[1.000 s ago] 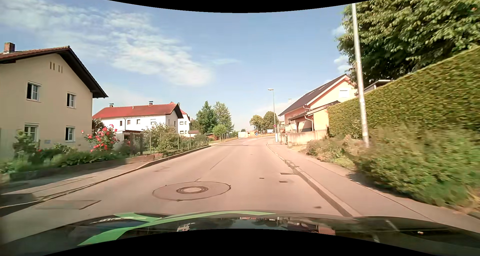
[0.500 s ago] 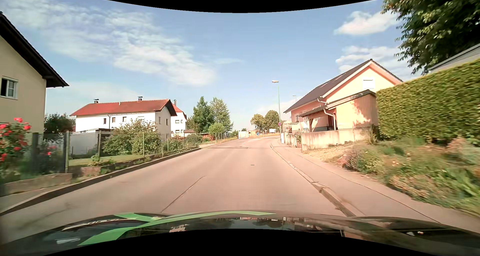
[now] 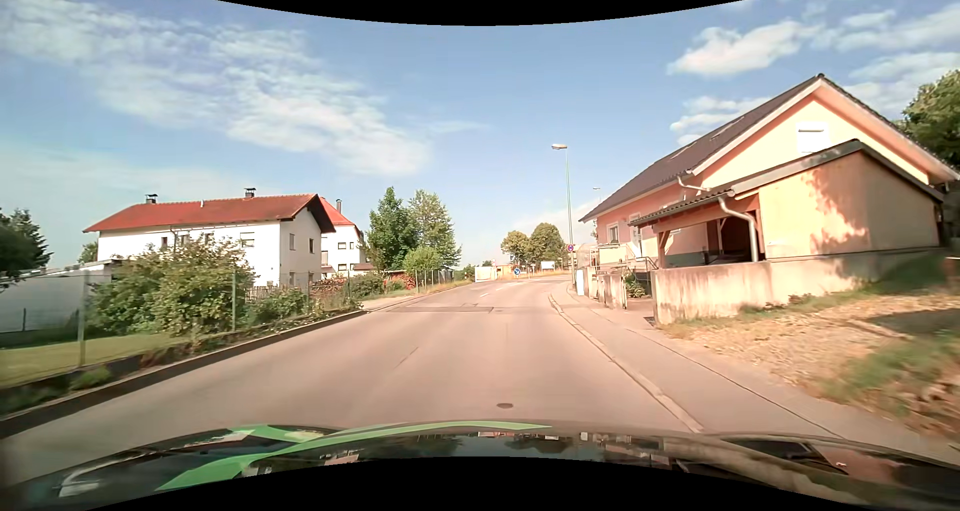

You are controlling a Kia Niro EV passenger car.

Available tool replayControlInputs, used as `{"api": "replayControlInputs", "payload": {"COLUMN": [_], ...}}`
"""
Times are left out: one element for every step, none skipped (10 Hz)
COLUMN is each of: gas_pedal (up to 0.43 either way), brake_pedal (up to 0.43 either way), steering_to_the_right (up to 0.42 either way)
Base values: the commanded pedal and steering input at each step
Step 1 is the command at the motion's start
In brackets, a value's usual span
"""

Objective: Follow the waypoints while adhering to traffic rules and regulations

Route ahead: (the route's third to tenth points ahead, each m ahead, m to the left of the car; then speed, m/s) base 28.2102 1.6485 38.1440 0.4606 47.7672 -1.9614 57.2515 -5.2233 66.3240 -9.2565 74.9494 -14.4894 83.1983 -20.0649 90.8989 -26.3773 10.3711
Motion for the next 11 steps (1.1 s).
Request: {"api": "replayControlInputs", "payload": {"gas_pedal": [0.138,0.138,0.138,0.118,0.138,0.15,0.189,0.209,0.209,0.209,0.209], "brake_pedal": [0.0,0.0,0.0,0.0,0.0,0.0,0.0,0.0,0.0,0.0,0.0], "steering_to_the_right": [0.001,0.002,0.003,0.003,0.004,0.005,0.008,0.009,0.011,0.011,0.011]}}
